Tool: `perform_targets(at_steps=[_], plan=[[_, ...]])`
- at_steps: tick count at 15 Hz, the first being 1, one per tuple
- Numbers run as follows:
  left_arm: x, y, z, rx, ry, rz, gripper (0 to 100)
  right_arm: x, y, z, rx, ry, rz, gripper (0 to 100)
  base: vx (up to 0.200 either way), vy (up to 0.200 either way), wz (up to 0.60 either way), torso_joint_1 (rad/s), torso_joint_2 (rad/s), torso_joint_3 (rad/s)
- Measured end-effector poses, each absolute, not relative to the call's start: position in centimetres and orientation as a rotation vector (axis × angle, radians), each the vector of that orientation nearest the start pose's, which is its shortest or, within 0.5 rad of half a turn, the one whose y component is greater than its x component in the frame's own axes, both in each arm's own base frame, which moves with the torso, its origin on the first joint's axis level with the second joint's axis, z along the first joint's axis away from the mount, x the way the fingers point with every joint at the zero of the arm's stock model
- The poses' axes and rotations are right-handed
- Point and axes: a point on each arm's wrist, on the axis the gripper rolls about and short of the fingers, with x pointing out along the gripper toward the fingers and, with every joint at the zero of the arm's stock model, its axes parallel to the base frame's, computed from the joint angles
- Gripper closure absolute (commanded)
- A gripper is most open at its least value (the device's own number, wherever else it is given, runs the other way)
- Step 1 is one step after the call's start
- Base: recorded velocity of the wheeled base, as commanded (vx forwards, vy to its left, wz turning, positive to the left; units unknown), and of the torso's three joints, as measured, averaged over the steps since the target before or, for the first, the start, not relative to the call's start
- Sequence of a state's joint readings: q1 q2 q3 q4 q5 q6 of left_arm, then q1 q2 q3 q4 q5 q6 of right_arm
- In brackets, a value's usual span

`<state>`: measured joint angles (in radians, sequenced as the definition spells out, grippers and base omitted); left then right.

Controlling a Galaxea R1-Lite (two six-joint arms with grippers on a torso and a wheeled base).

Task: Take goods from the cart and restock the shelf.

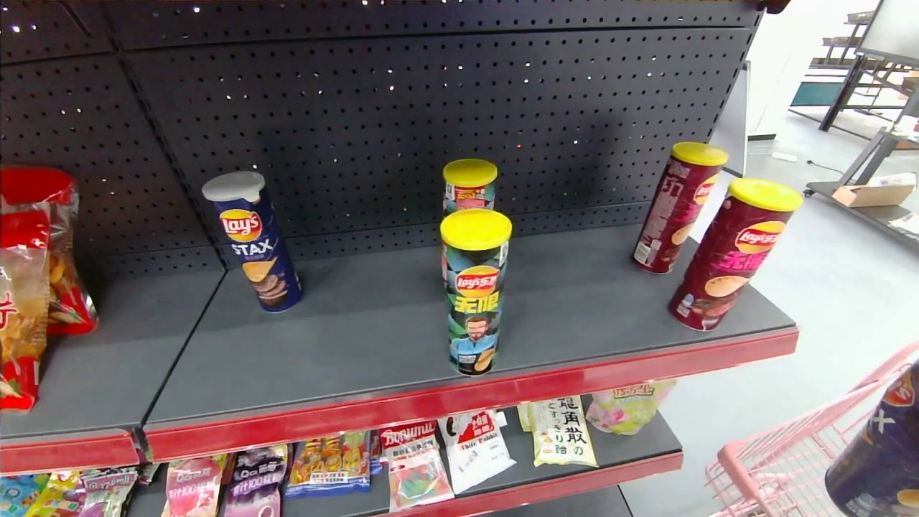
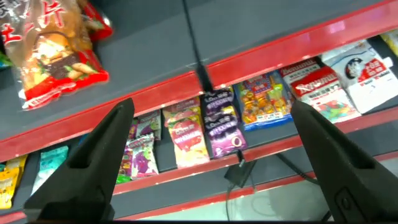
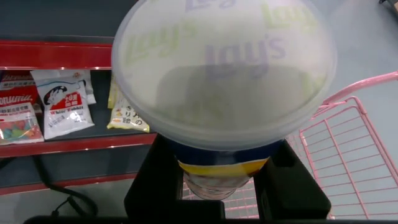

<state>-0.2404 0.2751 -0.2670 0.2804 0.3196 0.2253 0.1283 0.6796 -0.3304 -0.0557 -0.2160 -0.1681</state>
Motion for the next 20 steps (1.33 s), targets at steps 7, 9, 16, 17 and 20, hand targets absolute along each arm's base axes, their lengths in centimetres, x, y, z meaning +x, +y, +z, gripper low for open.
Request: perform_targets(at_steps=[7,9,16,17,20], plan=[[-1.5,1.1,12.71,0.317,0.277,0.046,0,5.56,0.23,17.0,-0.217,0.302,-0.061,100,0.0,0.2,0.0,0.0,0.0,0.002],[-1.52,1.1,12.72,0.319,0.272,0.046,0,5.51,0.23,16.98,-0.217,0.3,-0.061,100,0.0,0.2,0.0,0.0,0.0,0.002],[-1.63,1.12,12.75,0.343,0.259,0.041,0,5.35,0.2,17.02,-0.215,0.293,-0.063,100,0.0,0.029,0.0,0.0,0.0,0.001],[-1.61,1.11,12.67,0.345,0.261,0.032,0,5.31,0.2,17.04,-0.216,0.289,-0.065,100,0.0,0.0,0.0,0.0,0.0,0.0],[-1.48,1.13,12.69,0.344,0.243,-0.022,0,4.9,0.15,16.76,-0.249,0.281,-0.059,100,0.0,0.0,0.0,0.0,0.0,0.0]])
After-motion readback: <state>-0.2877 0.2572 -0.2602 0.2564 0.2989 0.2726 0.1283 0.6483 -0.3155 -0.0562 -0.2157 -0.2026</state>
